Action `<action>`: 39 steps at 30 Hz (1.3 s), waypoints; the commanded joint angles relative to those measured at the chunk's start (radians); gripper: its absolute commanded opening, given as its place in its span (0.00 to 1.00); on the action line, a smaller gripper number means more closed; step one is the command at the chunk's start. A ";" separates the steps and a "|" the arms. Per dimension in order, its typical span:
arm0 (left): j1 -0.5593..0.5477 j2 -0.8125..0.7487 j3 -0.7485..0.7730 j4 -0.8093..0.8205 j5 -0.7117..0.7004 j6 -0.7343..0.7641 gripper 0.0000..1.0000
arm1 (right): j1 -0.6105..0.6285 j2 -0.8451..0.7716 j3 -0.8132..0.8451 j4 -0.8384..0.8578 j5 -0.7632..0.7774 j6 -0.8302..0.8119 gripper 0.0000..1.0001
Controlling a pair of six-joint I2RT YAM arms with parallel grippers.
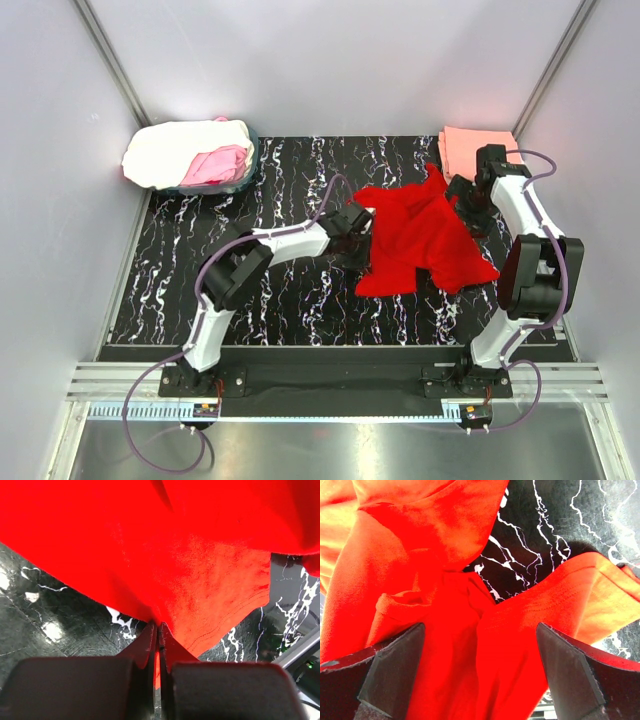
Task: Fold and stack the t-shirts
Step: Flatten the tshirt out
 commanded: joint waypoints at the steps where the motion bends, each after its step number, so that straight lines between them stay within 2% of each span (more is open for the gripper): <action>1: 0.039 -0.013 -0.096 -0.019 -0.043 0.019 0.00 | -0.006 -0.036 0.008 0.018 -0.005 -0.022 1.00; 5: 0.140 -0.274 -0.279 -0.020 -0.117 0.022 0.00 | -0.008 -0.021 0.034 0.002 0.006 -0.029 1.00; 6: 0.190 -0.413 -0.318 -0.035 -0.140 0.024 0.00 | -0.008 -0.016 0.043 -0.001 0.006 -0.031 1.00; 7: 0.216 -0.484 -0.377 -0.055 -0.186 0.031 0.00 | -0.008 -0.009 0.051 -0.003 0.007 -0.029 1.00; 9: 0.295 -0.690 -0.428 -0.139 -0.218 0.034 0.00 | -0.008 0.020 0.067 -0.011 0.009 -0.028 1.00; 12: 0.359 -0.901 -0.477 -0.262 -0.272 0.039 0.00 | -0.008 0.083 0.104 -0.027 0.053 -0.026 0.99; 17: 0.369 -1.124 -0.554 -0.397 -0.268 -0.002 0.00 | -0.011 0.212 0.195 -0.101 0.312 -0.023 1.00; 18: 0.369 -1.151 -0.591 -0.404 -0.264 -0.025 0.00 | -0.020 0.234 0.240 -0.138 0.416 -0.023 1.00; 20: 0.369 -1.217 -0.612 -0.431 -0.255 -0.042 0.00 | -0.073 0.293 0.302 -0.188 0.487 -0.011 1.00; 23: 0.369 -1.289 -0.606 -0.482 -0.263 -0.068 0.00 | -0.141 0.313 0.386 -0.235 0.452 0.010 1.00; 26: 0.369 -1.355 -0.524 -0.502 -0.252 -0.072 0.00 | -0.143 0.311 0.482 -0.305 0.422 0.024 1.00; 27: 0.369 -1.360 -0.492 -0.508 -0.248 -0.061 0.00 | -0.132 0.297 0.495 -0.302 0.355 0.024 1.00; 29: 0.369 -1.357 -0.407 -0.514 -0.234 -0.039 0.00 | -0.111 0.219 0.427 -0.253 0.273 0.017 1.00; 31: 0.367 -1.354 -0.366 -0.513 -0.202 -0.025 0.00 | -0.069 0.110 0.329 -0.197 0.122 0.023 1.00; 32: 0.367 -1.363 -0.356 -0.513 -0.198 -0.030 0.00 | -0.056 0.073 0.211 -0.131 0.077 0.030 1.00; 33: 0.365 -1.377 -0.355 -0.506 -0.197 -0.054 0.00 | -0.034 0.035 0.145 -0.097 -0.031 0.056 1.00; 36: 0.367 -1.431 -0.343 -0.459 -0.218 -0.099 0.00 | -0.006 -0.114 -0.111 0.026 -0.153 0.110 1.00; 39: 0.367 -1.387 -0.286 -0.456 -0.241 -0.085 0.00 | 0.064 -0.292 -0.325 0.113 -0.164 0.162 0.95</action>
